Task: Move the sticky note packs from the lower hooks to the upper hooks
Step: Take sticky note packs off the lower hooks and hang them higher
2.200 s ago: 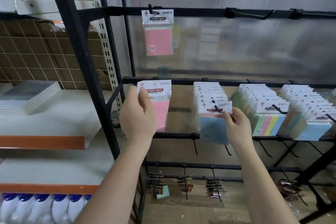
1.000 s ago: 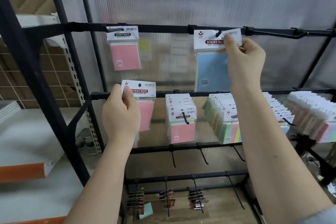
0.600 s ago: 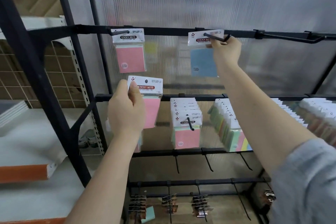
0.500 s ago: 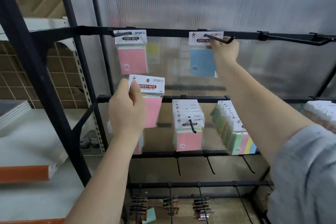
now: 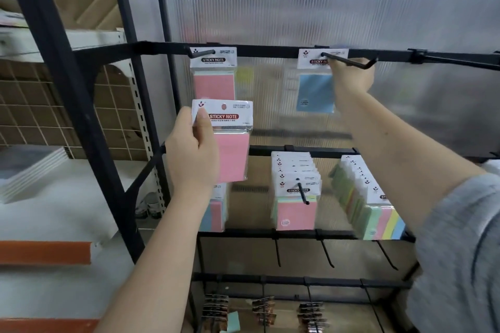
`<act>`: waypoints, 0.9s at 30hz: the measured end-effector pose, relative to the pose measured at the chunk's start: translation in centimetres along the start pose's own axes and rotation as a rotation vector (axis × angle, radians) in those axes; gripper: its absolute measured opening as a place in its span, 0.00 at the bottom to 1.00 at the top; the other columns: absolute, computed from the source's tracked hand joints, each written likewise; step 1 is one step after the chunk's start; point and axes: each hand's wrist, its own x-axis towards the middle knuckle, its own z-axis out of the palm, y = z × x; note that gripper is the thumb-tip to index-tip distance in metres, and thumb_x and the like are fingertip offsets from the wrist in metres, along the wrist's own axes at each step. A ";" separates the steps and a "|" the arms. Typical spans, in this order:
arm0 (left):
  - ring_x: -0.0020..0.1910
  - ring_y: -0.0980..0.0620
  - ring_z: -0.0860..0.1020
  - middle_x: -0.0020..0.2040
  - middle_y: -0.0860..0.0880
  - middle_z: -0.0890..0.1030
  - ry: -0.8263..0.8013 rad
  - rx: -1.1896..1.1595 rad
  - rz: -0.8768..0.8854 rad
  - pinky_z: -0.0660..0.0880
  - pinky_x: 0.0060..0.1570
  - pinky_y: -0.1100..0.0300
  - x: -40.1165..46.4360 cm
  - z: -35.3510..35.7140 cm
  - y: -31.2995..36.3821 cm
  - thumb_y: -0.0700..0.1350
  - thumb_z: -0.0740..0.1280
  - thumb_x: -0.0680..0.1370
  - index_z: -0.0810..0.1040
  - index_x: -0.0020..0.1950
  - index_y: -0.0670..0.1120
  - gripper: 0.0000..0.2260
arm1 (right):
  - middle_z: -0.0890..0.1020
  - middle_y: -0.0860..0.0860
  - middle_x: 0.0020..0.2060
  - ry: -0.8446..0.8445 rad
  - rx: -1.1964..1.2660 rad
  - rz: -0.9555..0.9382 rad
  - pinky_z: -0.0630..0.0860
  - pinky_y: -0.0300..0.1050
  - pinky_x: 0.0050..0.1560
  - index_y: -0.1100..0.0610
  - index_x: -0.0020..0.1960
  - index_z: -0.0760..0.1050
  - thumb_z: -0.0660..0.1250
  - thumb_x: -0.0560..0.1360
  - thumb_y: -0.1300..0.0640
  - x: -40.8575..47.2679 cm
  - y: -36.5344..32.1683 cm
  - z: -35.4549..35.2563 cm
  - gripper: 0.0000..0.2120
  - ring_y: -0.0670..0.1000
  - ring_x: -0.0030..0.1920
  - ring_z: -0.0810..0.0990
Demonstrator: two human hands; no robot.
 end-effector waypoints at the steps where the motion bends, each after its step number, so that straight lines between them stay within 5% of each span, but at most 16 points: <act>1: 0.34 0.68 0.74 0.34 0.57 0.71 0.004 -0.014 -0.001 0.67 0.28 0.75 0.1 0.0 0.0 0.49 0.54 0.83 0.64 0.38 0.49 0.13 | 0.77 0.49 0.45 0.011 0.010 0.006 0.72 0.38 0.48 0.57 0.54 0.75 0.71 0.72 0.52 -0.2 0.0 -0.1 0.14 0.48 0.46 0.75; 6: 0.33 0.68 0.73 0.34 0.56 0.70 0.031 -0.062 0.009 0.67 0.31 0.75 0.6 -0.8 0.3 0.46 0.56 0.83 0.67 0.42 0.42 0.12 | 0.74 0.46 0.41 0.062 -0.068 -0.041 0.65 0.36 0.45 0.53 0.45 0.68 0.62 0.75 0.58 -2.1 0.0 -1.0 0.03 0.48 0.46 0.72; 11: 0.32 0.68 0.72 0.34 0.57 0.70 0.078 -0.110 0.040 0.66 0.31 0.75 1.7 -1.9 0.9 0.46 0.60 0.82 0.64 0.37 0.51 0.13 | 0.79 0.48 0.48 -0.110 -0.085 -0.063 0.72 0.38 0.51 0.55 0.57 0.77 0.63 0.75 0.58 -6.8 1.8 -3.1 0.12 0.47 0.48 0.76; 15: 0.33 0.66 0.73 0.34 0.57 0.72 0.108 -0.129 0.084 0.67 0.32 0.74 2.7 -2.3 1.2 0.47 0.61 0.81 0.67 0.38 0.50 0.11 | 0.80 0.42 0.42 -0.227 -0.174 -0.083 0.74 0.38 0.35 0.51 0.53 0.78 0.62 0.76 0.58 -11.4 3.6 -4.9 0.09 0.44 0.40 0.77; 19: 0.35 0.68 0.75 0.36 0.58 0.73 0.127 -0.171 0.109 0.69 0.33 0.74 3.5 -2.5 2.1 0.46 0.61 0.81 0.69 0.39 0.50 0.10 | 0.81 0.48 0.45 -0.344 -0.315 -0.085 0.68 0.38 0.46 0.57 0.54 0.80 0.63 0.77 0.58 -14.2 6.1 -5.9 0.09 0.47 0.47 0.77; 23: 0.35 0.67 0.75 0.35 0.58 0.73 0.145 -0.200 0.115 0.70 0.34 0.71 4.4 -2.7 3.0 0.46 0.61 0.81 0.68 0.38 0.54 0.11 | 0.78 0.51 0.62 -0.465 -0.491 -0.049 0.67 0.39 0.58 0.59 0.66 0.74 0.62 0.79 0.55 -15.8 8.3 -6.9 0.17 0.49 0.62 0.75; 27: 0.37 0.70 0.76 0.39 0.59 0.74 0.145 -0.233 0.112 0.70 0.34 0.74 5.1 -2.7 3.3 0.45 0.60 0.81 0.71 0.45 0.43 0.08 | 0.79 0.48 0.61 -0.562 -0.593 -0.008 0.67 0.40 0.54 0.57 0.64 0.75 0.60 0.79 0.51 -16.9 8.9 -7.3 0.17 0.52 0.62 0.75</act>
